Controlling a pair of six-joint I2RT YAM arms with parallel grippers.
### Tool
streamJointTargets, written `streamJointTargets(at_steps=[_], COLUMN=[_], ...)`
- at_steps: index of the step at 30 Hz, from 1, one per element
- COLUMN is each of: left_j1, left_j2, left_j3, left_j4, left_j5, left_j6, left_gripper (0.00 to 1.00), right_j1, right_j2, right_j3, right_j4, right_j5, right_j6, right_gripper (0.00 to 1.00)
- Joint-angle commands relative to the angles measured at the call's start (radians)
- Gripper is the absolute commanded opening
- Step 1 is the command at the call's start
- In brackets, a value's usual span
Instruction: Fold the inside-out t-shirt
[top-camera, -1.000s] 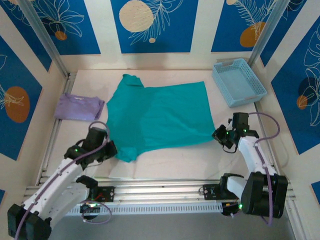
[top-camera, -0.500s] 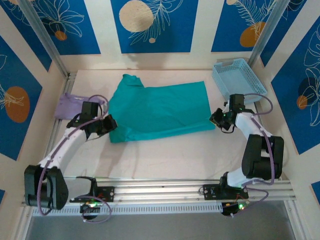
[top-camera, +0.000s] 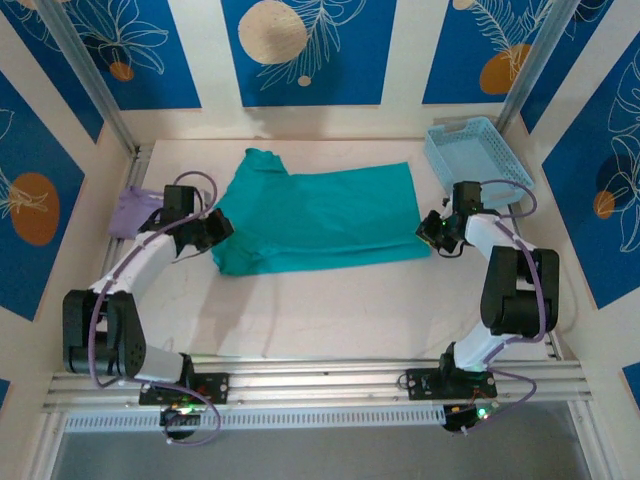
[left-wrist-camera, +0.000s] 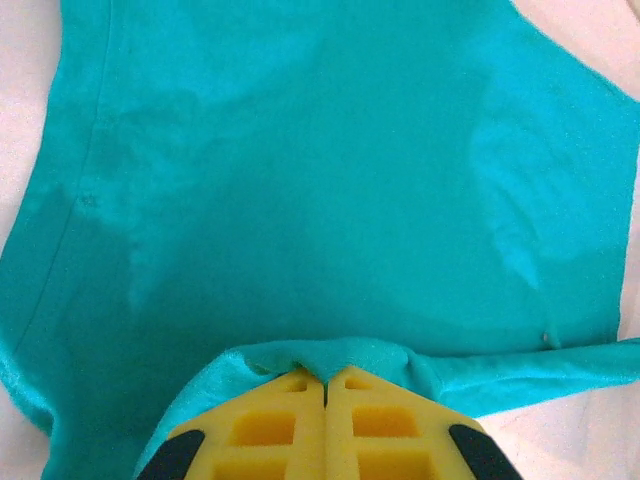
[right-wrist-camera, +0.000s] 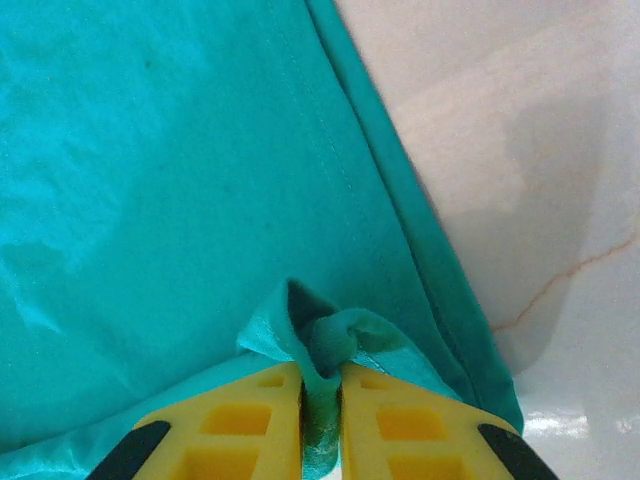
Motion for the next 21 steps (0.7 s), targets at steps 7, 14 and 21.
streamJointTargets(at_steps=[7,14,21], left_j1=[0.014,0.032,-0.006], left_j2=[0.114,0.358,0.131], left_j3=[0.089,0.224,0.004], left_j4=[0.096,0.202,0.29], left_j5=[-0.083,-0.149,-0.184], left_j6=[-0.013,-0.028,-0.025], left_gripper=[0.0,0.39,0.56], right_j1=[0.011,0.008,0.108], right_j2=[0.078,0.181,0.007], right_j3=[0.085,0.197,0.076], right_j4=[0.033,0.038,0.041], right_j5=[0.021,0.073,0.064], right_j6=[-0.012,-0.003,-0.045], right_gripper=[0.16,0.34,0.41])
